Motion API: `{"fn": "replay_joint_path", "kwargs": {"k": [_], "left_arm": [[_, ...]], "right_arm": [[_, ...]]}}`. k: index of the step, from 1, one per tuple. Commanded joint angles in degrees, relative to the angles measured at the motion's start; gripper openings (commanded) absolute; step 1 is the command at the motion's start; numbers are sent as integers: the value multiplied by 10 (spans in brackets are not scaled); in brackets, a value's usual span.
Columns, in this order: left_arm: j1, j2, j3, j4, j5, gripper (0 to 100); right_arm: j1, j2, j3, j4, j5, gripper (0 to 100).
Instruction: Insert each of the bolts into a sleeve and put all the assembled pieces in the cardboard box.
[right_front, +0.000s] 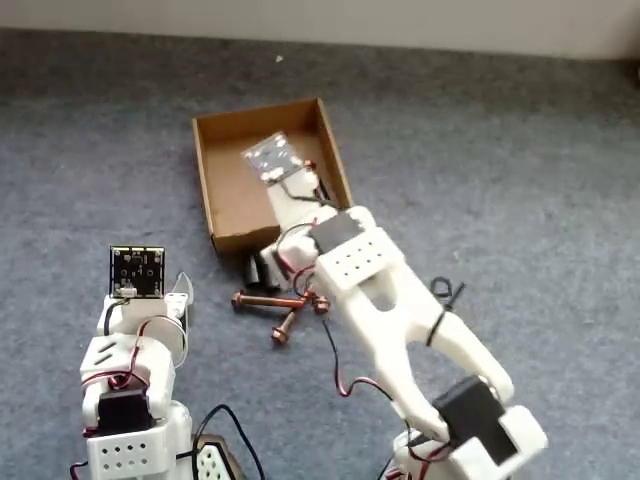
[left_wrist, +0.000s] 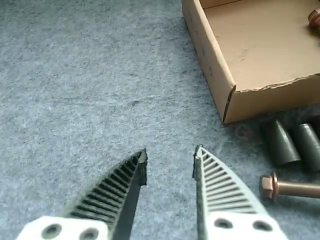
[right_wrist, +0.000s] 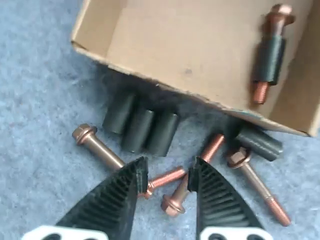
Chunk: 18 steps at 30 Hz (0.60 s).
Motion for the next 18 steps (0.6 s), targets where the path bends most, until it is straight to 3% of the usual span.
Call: {"fn": "replay_joint_path", "kwargs": {"k": [1,8,18], "left_arm": [[-7,-7,-4,-14,-8,164],[-7,-7,-4,-14,-8,164],[-7,-7,-4,-13,-8,164]], "right_arm": [[-11,51,-73,3,-7,129],[-3,169,-155,4,-7,129],[14,235,-160,3,-7,128]]}}
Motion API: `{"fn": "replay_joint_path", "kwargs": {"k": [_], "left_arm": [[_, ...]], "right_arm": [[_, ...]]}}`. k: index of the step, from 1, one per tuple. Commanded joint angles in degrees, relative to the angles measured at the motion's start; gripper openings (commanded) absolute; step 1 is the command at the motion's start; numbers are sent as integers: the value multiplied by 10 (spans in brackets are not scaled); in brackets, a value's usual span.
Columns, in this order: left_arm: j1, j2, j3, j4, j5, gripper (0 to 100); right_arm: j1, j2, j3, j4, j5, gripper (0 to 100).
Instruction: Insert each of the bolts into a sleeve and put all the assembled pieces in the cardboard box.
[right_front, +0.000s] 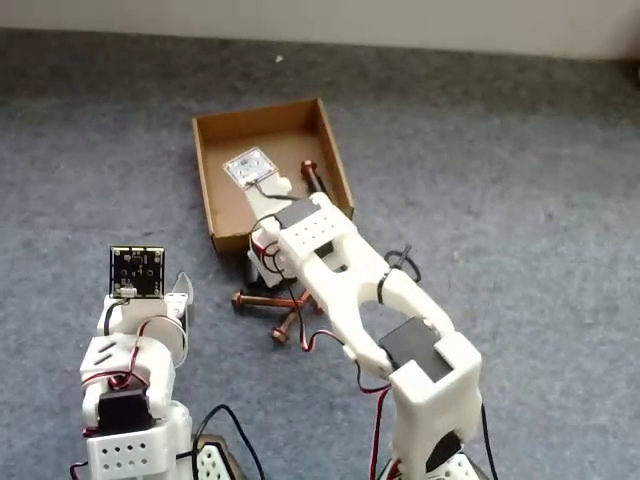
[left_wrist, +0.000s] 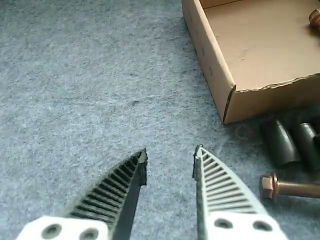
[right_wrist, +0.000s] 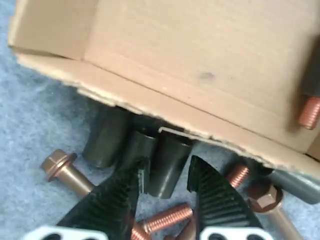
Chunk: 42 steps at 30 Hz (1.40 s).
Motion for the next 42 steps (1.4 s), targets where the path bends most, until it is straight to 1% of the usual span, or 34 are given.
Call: {"fn": "replay_joint_path", "kwargs": {"k": [1,5,8,12,13,16,25,27,29,31,36,38,41,42], "left_arm": [[-7,-7,-4,-13,-8,164],[-7,-7,-4,-13,-8,164],[-7,-7,-4,-13,-8,164],[-7,-7,-4,-13,-8,164],[-7,-7,-4,-13,-8,164],[-7,-7,-4,-13,-8,164],[-3,-7,-6,-12,0,164],[-3,-7,-9,-15,41,164],[-3,-7,-10,-15,78,165],[-3,-7,-11,-14,75,164],[-7,-7,-30,-14,71,163],[-4,-7,-44,-15,72,127],[-3,-7,-76,-16,72,1],[-3,-7,-89,-12,72,10]], "right_arm": [[11,14,-22,3,-7,128],[12,42,-22,6,-7,127],[12,49,-22,29,-7,118],[9,32,-22,36,-4,0],[9,22,-22,42,-4,8],[9,-31,-22,80,-4,4],[21,-255,0,163,-7,5],[31,-287,15,175,-22,5],[49,-317,37,186,-69,5],[77,-342,58,195,-101,5],[144,-415,133,178,-128,5],[167,-456,173,155,-142,5],[191,-531,250,111,-152,5],[196,-561,282,93,-153,5]]}}
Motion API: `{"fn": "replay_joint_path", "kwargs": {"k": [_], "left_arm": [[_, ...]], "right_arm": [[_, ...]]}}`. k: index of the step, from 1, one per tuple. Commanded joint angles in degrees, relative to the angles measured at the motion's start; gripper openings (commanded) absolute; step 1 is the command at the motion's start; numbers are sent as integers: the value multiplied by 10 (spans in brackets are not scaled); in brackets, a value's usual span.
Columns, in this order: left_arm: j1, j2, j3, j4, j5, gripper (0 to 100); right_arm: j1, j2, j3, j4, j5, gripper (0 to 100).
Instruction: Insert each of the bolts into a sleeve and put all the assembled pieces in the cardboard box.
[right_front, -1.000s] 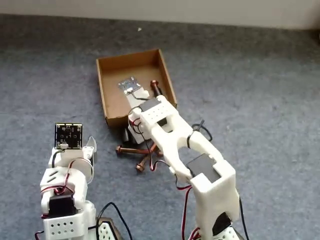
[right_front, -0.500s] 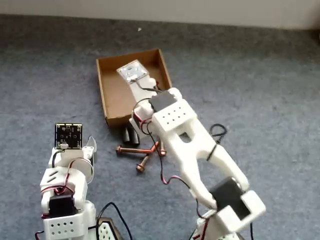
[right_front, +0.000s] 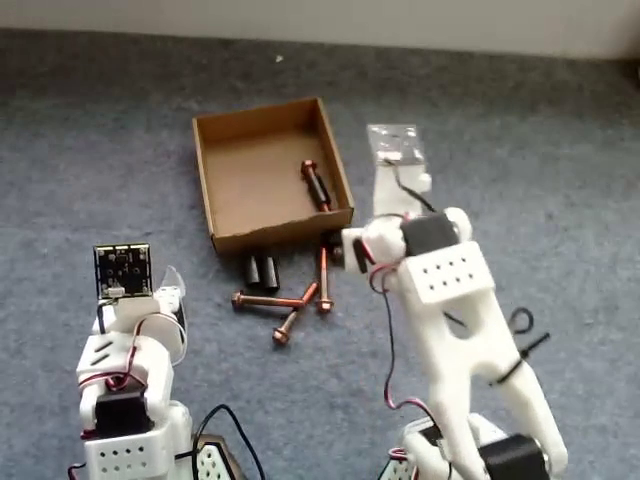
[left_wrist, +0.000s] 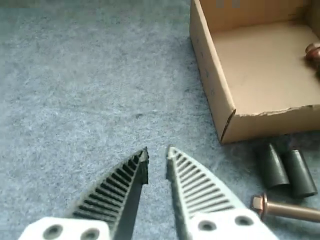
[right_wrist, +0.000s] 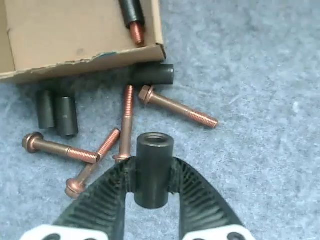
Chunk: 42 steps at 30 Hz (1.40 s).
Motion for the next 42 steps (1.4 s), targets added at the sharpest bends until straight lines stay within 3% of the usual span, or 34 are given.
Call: {"fn": "replay_joint_path", "kwargs": {"k": [1,5,9,16,27,34,42], "left_arm": [[-2,-7,-73,-9,9,27],[-2,-7,-106,16,12,6],[0,-7,-163,82,92,7],[95,0,-260,188,145,7],[197,314,-400,190,258,7],[205,458,-429,166,345,7],[281,620,-441,151,442,40]], "right_arm": [[27,-116,83,-65,-15,5],[36,-218,211,-164,-40,5],[37,-284,309,-240,-46,5],[67,-308,401,-336,-46,5],[67,-308,429,-379,-83,5],[98,-308,430,-400,-98,5],[105,-309,480,-477,-94,5]]}}
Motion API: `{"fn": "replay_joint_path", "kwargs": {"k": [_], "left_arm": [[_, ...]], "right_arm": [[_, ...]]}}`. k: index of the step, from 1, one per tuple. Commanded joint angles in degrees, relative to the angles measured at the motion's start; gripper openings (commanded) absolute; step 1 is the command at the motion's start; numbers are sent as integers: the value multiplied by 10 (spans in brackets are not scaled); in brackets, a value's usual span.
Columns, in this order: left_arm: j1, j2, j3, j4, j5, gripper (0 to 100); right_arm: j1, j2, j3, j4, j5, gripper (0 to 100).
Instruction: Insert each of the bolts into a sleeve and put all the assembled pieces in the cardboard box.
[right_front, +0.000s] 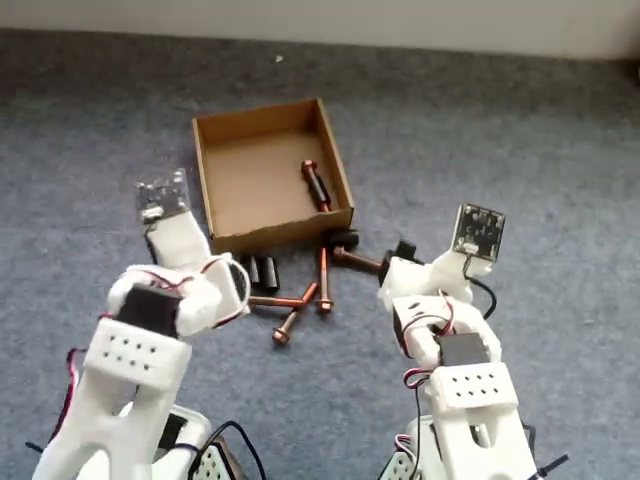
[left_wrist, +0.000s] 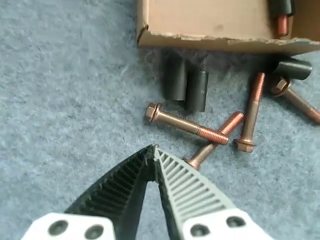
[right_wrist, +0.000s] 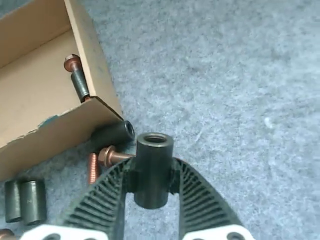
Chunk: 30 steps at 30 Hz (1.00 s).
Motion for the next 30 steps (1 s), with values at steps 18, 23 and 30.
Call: {"fn": "replay_joint_path", "kwargs": {"k": [18,23,30], "left_arm": [[36,301,-94,-108,171,147],[36,364,-94,-130,171,147],[36,449,-95,-182,171,147]], "right_arm": [[6,-18,2,-32,-2,5],[6,-18,2,-32,-2,5],[6,-18,2,-32,-2,5]]}}
